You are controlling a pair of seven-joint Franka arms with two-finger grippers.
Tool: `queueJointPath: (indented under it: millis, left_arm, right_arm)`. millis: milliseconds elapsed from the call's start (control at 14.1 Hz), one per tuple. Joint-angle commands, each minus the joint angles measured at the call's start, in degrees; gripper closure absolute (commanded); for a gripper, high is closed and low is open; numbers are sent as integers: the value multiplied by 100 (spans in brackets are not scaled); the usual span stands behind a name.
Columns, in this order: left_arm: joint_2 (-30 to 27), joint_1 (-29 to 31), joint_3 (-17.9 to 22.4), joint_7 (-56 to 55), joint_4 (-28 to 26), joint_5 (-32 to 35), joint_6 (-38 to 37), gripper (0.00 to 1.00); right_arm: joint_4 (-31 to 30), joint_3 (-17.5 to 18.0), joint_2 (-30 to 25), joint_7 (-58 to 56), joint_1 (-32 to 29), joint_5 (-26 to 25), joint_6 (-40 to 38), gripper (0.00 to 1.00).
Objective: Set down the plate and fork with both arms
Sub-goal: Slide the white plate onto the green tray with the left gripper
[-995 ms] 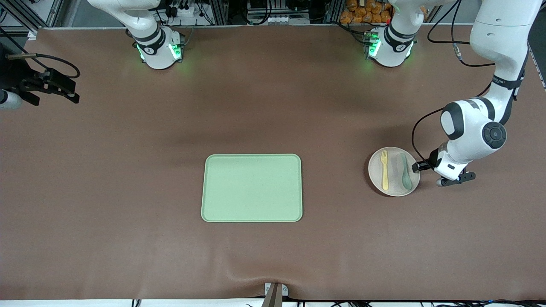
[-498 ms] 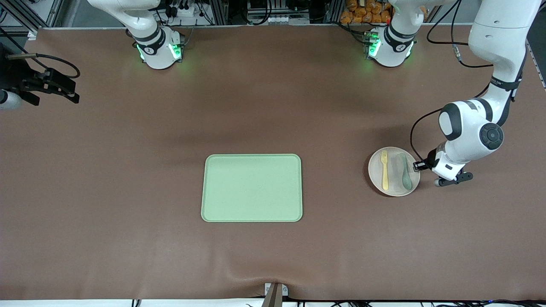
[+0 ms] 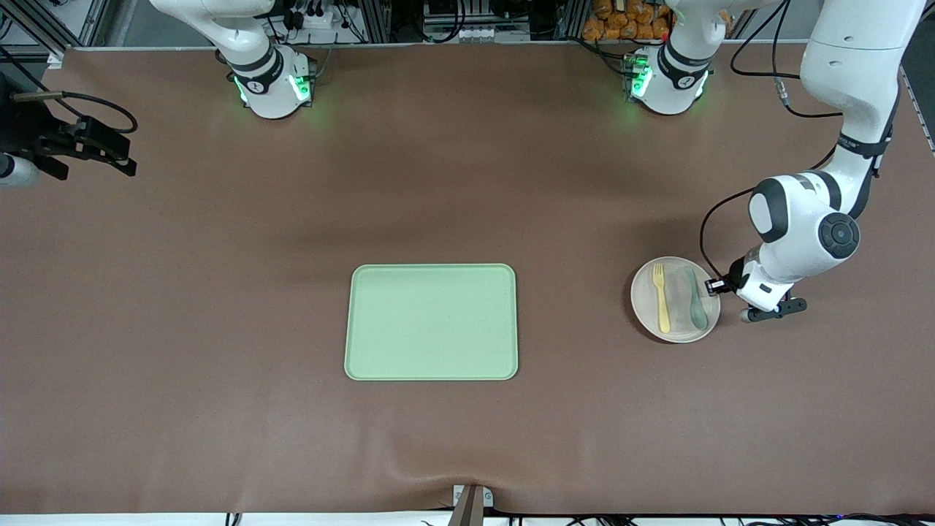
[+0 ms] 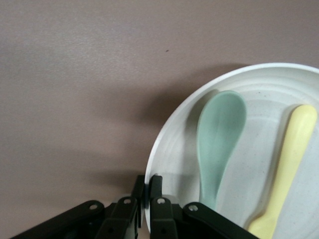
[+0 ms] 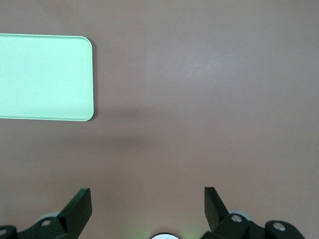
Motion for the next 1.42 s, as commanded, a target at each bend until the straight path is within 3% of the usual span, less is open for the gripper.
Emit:
queueJointPath:
  millis: [0,284,782,995,1351]
  left_arm:
    - [42,52,-199,125,115,-335,37,100]
    - [-55,87,-437,125,308,-826,-77,100]
    - [59,-71,-1165,38,1441,-960,-938,100]
    - [305,-570,-1281,-85,1881,-968,-956,100]
    - [972,-1730,-1264,-1436,2707,-925,-921,100]
  right_arm:
    - [53,66,19,-46,-106,39,-58,0]
    - [53,66,19,-55,-106,39,-67,0]
    - [53,66,19,-55,-124,39,-58,0]
    - [53,66,19,-55,-106,39,-58,0]
    - [44,65,19,-72,-167,39,-146,0]
